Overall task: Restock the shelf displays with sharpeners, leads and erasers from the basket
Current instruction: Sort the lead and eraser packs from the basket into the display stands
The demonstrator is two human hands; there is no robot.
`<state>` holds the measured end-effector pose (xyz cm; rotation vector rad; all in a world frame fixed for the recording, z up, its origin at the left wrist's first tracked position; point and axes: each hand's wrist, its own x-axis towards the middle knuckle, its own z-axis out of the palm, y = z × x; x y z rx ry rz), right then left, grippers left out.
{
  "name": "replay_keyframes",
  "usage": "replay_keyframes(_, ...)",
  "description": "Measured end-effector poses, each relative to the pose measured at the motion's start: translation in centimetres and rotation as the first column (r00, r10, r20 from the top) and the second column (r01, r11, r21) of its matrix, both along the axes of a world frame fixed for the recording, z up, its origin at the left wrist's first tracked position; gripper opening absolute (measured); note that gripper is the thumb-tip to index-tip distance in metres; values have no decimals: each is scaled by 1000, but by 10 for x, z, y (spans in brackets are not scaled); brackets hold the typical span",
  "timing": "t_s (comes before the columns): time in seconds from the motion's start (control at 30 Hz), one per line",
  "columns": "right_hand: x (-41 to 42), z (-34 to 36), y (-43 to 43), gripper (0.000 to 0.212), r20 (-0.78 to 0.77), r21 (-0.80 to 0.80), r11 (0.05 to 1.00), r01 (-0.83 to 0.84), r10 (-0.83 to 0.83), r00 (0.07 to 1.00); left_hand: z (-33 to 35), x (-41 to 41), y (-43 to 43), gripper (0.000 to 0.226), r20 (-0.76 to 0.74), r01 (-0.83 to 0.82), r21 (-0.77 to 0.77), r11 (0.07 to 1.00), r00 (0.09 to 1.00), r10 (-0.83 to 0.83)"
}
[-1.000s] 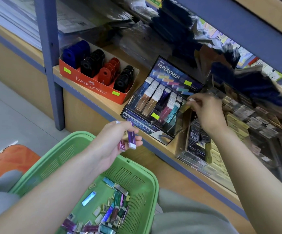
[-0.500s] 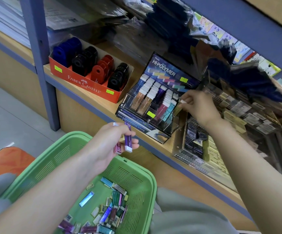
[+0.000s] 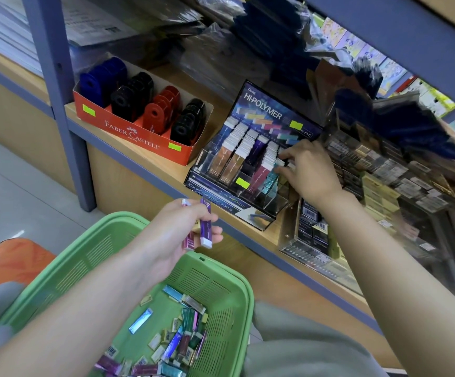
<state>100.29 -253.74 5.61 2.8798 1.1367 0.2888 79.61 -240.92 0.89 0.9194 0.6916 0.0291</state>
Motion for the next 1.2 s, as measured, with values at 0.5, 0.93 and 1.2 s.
replay_keyframes(0.5, -4, 3, -1, 25, -193, 262, 965, 25, 27, 981, -2, 1, 2, 14, -15, -4, -7, 1000, 1000, 4)
replay_keyframes(0.93, -10, 0, -8, 29, 20, 153, 988, 11, -14, 1000, 5, -1, 0, 12, 23, 5, -3, 1000, 1000, -5)
replay_keyframes(1.2, -34, 6, -2, 27, 41, 425, 905, -30, 14, 999, 14, -6, 0, 11, 74, -35, -8, 999, 997, 36)
